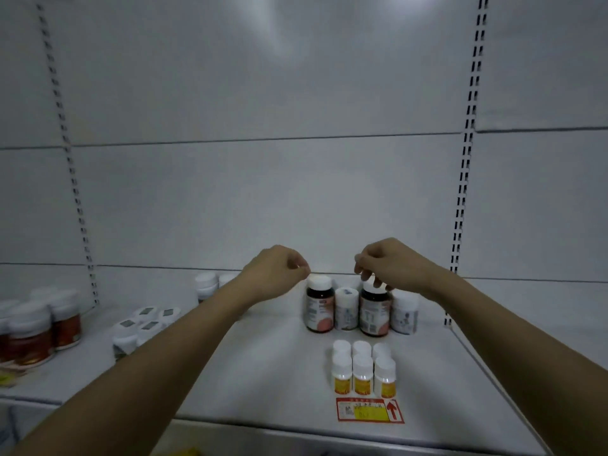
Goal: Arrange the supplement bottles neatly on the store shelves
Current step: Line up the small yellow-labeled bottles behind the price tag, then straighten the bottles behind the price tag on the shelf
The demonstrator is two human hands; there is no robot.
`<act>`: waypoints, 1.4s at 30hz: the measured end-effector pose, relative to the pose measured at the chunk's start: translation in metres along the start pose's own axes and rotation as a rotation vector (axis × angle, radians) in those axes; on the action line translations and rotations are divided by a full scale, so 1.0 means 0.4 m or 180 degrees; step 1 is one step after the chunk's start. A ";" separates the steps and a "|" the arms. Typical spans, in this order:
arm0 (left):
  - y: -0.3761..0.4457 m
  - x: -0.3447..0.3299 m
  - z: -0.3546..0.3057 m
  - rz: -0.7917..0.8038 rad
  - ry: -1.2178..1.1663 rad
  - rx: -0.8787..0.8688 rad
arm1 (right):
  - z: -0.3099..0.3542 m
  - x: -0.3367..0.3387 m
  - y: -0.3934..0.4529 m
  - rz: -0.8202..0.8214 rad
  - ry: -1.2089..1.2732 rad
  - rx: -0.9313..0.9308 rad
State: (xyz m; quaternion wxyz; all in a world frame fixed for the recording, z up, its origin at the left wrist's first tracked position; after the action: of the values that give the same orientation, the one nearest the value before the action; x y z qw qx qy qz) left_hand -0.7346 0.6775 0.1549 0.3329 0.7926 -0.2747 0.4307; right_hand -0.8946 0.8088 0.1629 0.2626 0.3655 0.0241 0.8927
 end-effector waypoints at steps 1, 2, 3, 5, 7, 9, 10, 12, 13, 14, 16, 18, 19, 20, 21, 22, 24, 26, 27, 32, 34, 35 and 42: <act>-0.017 0.027 0.013 -0.0044 0.0095 0.0079 | 0.029 -0.005 0.000 0.0032 -0.0057 0.0062; -0.036 0.050 0.025 -0.0075 0.0167 0.0157 | 0.056 -0.013 0.000 0.0061 -0.0117 0.0129; -0.055 0.072 0.038 -0.0105 0.0227 0.0229 | 0.082 -0.022 0.000 0.0090 -0.0175 0.0196; -0.092 0.108 0.063 -0.0153 0.0327 0.0351 | 0.126 -0.047 -0.002 0.0150 -0.0235 0.0290; -0.123 0.139 0.089 -0.0204 0.0376 0.0462 | 0.160 -0.078 -0.002 0.0203 -0.0225 0.0360; -0.149 0.164 0.116 -0.0233 0.0418 0.0525 | 0.184 -0.114 -0.002 0.0263 -0.0228 0.0392; -0.160 0.174 0.130 -0.0246 0.0434 0.0542 | 0.195 -0.133 -0.002 0.0296 -0.0245 0.0399; -0.178 0.190 0.163 -0.0277 0.0439 0.0576 | 0.215 -0.168 0.001 0.0342 -0.0272 0.0409; -0.184 0.197 0.182 -0.0288 0.0423 0.0597 | 0.226 -0.185 0.005 0.0359 -0.0290 0.0418; -0.189 0.203 0.202 -0.0296 0.0402 0.0612 | 0.237 -0.201 0.011 0.0373 -0.0319 0.0428; -0.194 0.215 0.245 -0.0306 0.0367 0.0630 | 0.264 -0.231 0.026 0.0376 -0.0409 0.0426; -0.192 0.229 0.294 -0.0320 0.0329 0.0635 | 0.295 -0.260 0.046 0.0337 -0.0478 0.0412; -0.190 0.237 0.320 -0.0318 0.0311 0.0633 | 0.311 -0.276 0.056 0.0314 -0.0494 0.0411; -0.185 0.246 0.348 -0.0314 0.0295 0.0622 | 0.328 -0.294 0.067 0.0291 -0.0507 0.0415; -0.179 0.255 0.377 -0.0307 0.0281 0.0610 | 0.342 -0.314 0.080 0.0270 -0.0518 0.0417; -0.169 0.263 0.408 -0.0302 0.0266 0.0592 | 0.356 -0.335 0.093 0.0246 -0.0529 0.0417; -0.147 0.275 0.470 -0.0283 0.0206 0.0554 | 0.375 -0.381 0.125 0.0192 -0.0523 0.0390; -0.124 0.282 0.529 -0.0252 0.0133 0.0516 | 0.386 -0.427 0.159 0.0137 -0.0521 0.0343; -0.113 0.282 0.556 -0.0225 0.0105 0.0492 | 0.389 -0.448 0.175 0.0118 -0.0547 0.0308; -0.047 0.262 0.668 -0.0080 -0.0145 0.0367 | 0.376 -0.524 0.233 -0.0085 -0.0498 0.0107; -0.016 0.243 0.697 -0.0030 -0.0266 0.0300 | 0.354 -0.548 0.252 -0.0168 -0.0436 -0.0006; -0.002 0.229 0.707 0.0013 -0.0337 0.0269 | 0.341 -0.560 0.262 -0.0190 -0.0428 -0.0072; 0.109 0.131 0.754 0.0107 -0.0637 0.0023 | 0.229 -0.628 0.332 -0.0703 -0.0274 -0.0271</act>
State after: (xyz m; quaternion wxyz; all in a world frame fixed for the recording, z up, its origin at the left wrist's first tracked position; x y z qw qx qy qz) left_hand -0.5904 0.4119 0.0901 0.2937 0.8280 -0.3184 0.3560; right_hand -0.7441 0.5586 0.1002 0.3754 0.3871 0.0149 0.8420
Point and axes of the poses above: each hand's wrist, its own y-axis towards the middle knuckle, its own x-axis out of the back of the hand, z = x × y, the point moved 5 cm from there along y, towards the middle knuckle, and after that the axes turned 6 degrees about y, right-handed, at the moved point
